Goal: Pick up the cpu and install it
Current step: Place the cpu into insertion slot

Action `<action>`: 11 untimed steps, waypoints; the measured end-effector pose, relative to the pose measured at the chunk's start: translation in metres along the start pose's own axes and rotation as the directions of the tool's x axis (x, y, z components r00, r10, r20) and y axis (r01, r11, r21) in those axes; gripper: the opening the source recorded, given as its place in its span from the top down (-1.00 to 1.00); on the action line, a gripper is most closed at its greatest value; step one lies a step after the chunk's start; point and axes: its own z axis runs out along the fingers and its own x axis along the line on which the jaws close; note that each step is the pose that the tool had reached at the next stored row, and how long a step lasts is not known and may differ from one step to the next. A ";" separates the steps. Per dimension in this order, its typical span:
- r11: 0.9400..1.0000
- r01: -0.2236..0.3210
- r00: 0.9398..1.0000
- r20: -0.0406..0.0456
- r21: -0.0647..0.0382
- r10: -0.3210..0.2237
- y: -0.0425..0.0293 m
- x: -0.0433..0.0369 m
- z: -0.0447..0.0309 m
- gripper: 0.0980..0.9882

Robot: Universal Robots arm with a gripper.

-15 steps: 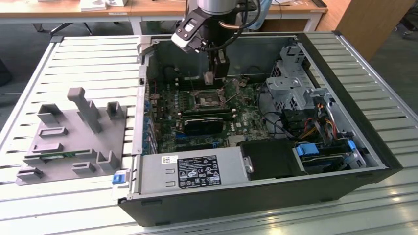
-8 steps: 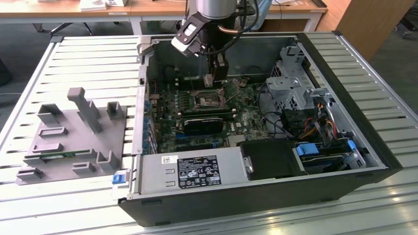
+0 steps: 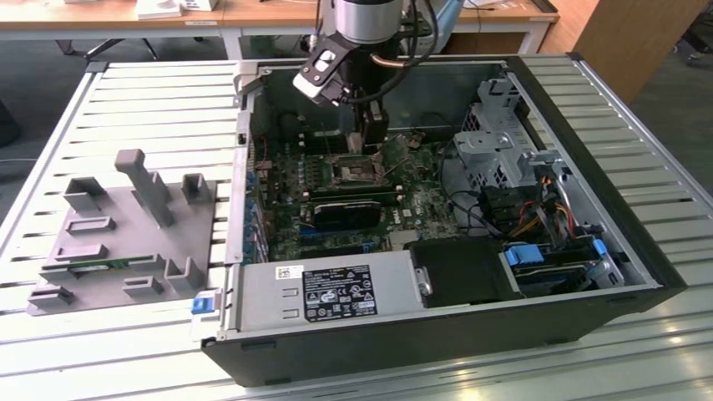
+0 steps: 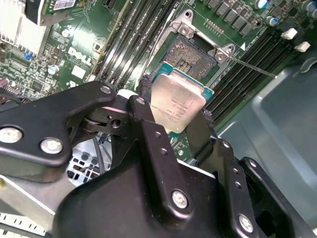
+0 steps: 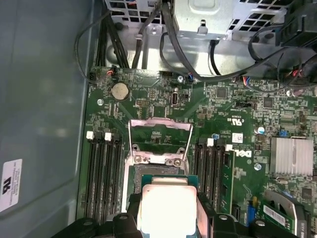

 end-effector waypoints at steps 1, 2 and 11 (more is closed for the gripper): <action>1.000 0.000 1.000 0.000 0.000 0.000 -0.0001 0.0003 0.0016 0.04; 1.000 0.000 1.000 0.000 -0.001 0.000 -0.0002 0.0007 0.0031 0.04; 1.000 -0.009 1.000 0.001 -0.005 0.009 -0.0039 0.0041 0.0132 0.04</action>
